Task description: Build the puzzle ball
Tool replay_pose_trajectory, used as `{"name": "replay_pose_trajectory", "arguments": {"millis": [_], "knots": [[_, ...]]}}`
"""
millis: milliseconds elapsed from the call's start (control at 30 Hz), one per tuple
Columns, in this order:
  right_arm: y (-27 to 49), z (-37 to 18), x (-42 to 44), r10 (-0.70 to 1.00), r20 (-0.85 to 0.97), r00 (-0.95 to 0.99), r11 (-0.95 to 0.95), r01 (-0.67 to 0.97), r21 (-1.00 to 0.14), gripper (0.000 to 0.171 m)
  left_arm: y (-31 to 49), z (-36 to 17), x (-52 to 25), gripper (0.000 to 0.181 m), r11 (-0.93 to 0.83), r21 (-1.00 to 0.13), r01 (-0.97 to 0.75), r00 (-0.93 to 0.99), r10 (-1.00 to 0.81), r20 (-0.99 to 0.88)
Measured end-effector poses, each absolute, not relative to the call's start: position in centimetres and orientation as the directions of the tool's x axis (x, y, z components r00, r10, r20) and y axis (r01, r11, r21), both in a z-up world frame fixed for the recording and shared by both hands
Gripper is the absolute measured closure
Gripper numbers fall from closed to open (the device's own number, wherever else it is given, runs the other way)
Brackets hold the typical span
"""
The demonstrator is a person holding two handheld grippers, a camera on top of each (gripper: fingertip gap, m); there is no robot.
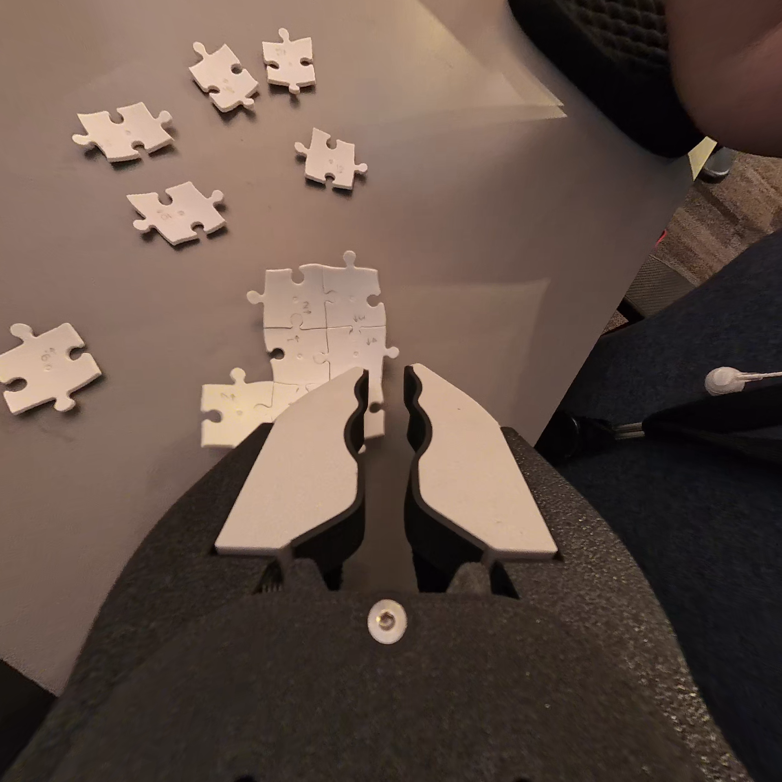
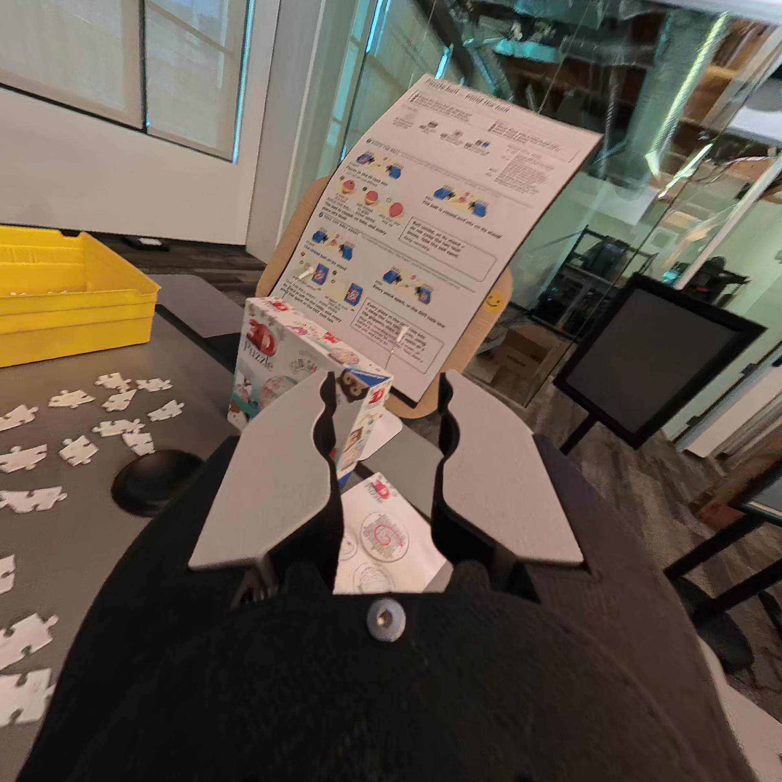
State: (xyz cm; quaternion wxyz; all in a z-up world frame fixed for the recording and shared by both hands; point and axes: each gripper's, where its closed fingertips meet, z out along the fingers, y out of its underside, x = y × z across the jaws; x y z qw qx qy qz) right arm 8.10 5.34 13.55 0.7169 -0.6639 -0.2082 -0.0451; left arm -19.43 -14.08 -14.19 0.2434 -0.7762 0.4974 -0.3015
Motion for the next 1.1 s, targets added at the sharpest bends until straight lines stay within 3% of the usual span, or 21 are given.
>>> {"name": "replay_pose_trajectory", "arguments": {"millis": [100, 233, 367, 467, 633, 833, 933, 1100], "knots": [[6.4, 10.9, 6.3, 0.332, 0.345, 0.878, 0.036, 0.353, -0.935, 0.124, -14.1, -14.4, -19.5, 0.166, -0.391, -0.673, -0.628, 0.326, -0.917, 0.228], [7.1, 4.0, 1.0, 0.640, 0.227, 0.734, -0.126, 0.392, -0.911, 0.124, -14.0, -14.6, -19.7, 0.166, -0.400, -0.671, -0.624, 0.332, -0.913, 0.236], [7.9, -4.0, -3.3, 0.788, 0.060, 0.613, -0.287, 0.451, -0.845, 0.136, -14.0, -14.9, -19.8, 0.166, -0.408, -0.668, -0.622, 0.336, -0.910, 0.242], [8.2, -8.8, -4.8, 0.804, -0.048, 0.592, -0.403, 0.484, -0.777, 0.139, -13.9, -14.8, -19.9, 0.165, -0.411, -0.671, -0.616, 0.342, -0.908, 0.242], [8.5, -13.0, -5.1, 0.803, -0.024, 0.596, -0.456, 0.588, -0.668, 0.133, -13.7, -13.7, -20.4, 0.165, -0.407, -0.693, -0.594, 0.347, -0.908, 0.236], [7.9, -15.5, -4.6, 0.810, 0.054, 0.584, -0.462, 0.691, -0.556, 0.129, -13.7, -12.6, -20.9, 0.165, -0.394, -0.718, -0.574, 0.349, -0.911, 0.221], [7.5, -15.6, -4.9, 0.808, 0.074, 0.585, -0.463, 0.707, -0.534, 0.146, -13.6, -12.1, -21.3, 0.165, -0.393, -0.726, -0.564, 0.353, -0.910, 0.219], [7.4, -15.6, -4.9, 0.766, 0.106, 0.634, -0.509, 0.699, -0.501, 0.147, -12.7, -11.0, -22.1, 0.165, -0.397, -0.739, -0.544, 0.366, -0.905, 0.217]]}}
